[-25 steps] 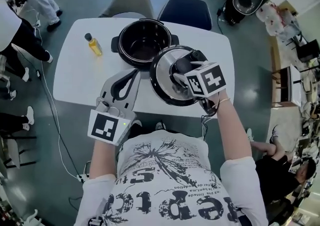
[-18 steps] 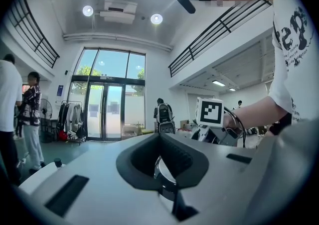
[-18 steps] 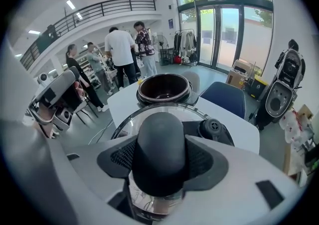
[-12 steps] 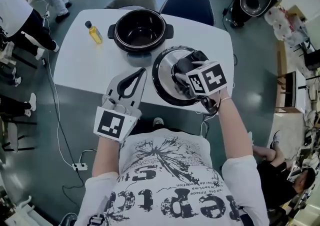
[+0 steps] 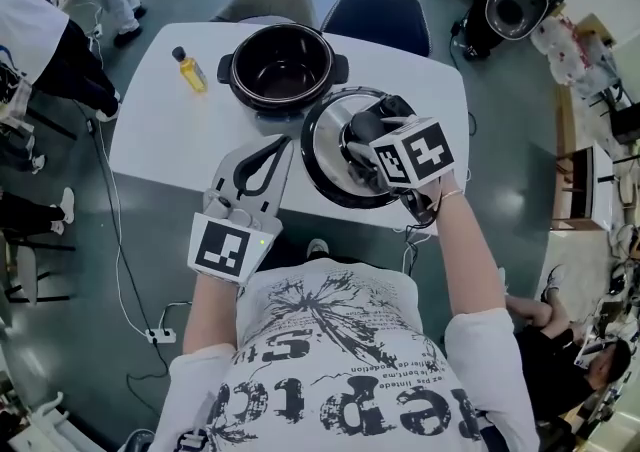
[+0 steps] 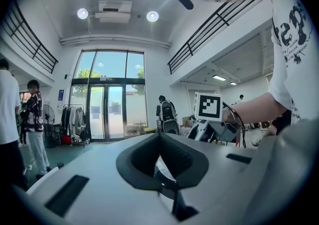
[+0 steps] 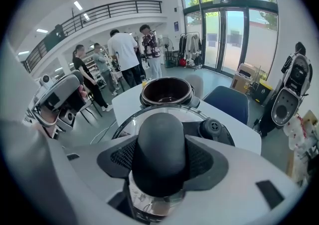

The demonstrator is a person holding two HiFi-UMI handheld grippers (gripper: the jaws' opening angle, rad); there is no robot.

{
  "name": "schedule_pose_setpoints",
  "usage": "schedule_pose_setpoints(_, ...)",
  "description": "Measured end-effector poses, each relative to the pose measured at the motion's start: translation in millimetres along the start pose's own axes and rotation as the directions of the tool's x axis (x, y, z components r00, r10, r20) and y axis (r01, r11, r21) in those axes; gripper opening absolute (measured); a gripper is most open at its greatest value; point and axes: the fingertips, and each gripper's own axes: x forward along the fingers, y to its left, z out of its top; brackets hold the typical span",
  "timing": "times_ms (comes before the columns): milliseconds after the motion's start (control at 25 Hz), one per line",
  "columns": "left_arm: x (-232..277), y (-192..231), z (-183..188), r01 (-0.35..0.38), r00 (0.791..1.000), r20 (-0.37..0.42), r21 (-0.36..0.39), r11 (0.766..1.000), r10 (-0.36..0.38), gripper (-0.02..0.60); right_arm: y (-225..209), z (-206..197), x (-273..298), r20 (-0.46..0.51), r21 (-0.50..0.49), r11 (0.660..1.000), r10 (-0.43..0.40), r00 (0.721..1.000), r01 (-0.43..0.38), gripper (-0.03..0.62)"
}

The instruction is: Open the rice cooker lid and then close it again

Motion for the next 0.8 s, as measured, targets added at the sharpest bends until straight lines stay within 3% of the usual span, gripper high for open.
schedule_pose_setpoints(360, 9.4, 72.2, 4.1, 0.006, 1.0, 0.022, 0.006, 1.0, -0.006, 0.014, 18.8, 73.6, 23.7, 0.024, -0.055, 0.998, 0.03, 0.999, -0.029, 0.291)
schedule_pose_setpoints(800, 34.0, 188.7, 5.2, 0.038, 0.999, 0.029, 0.0, 0.999, -0.038, 0.014, 22.9, 179.4, 85.7, 0.029, -0.032, 0.999, 0.009, 1.0, -0.008, 0.291)
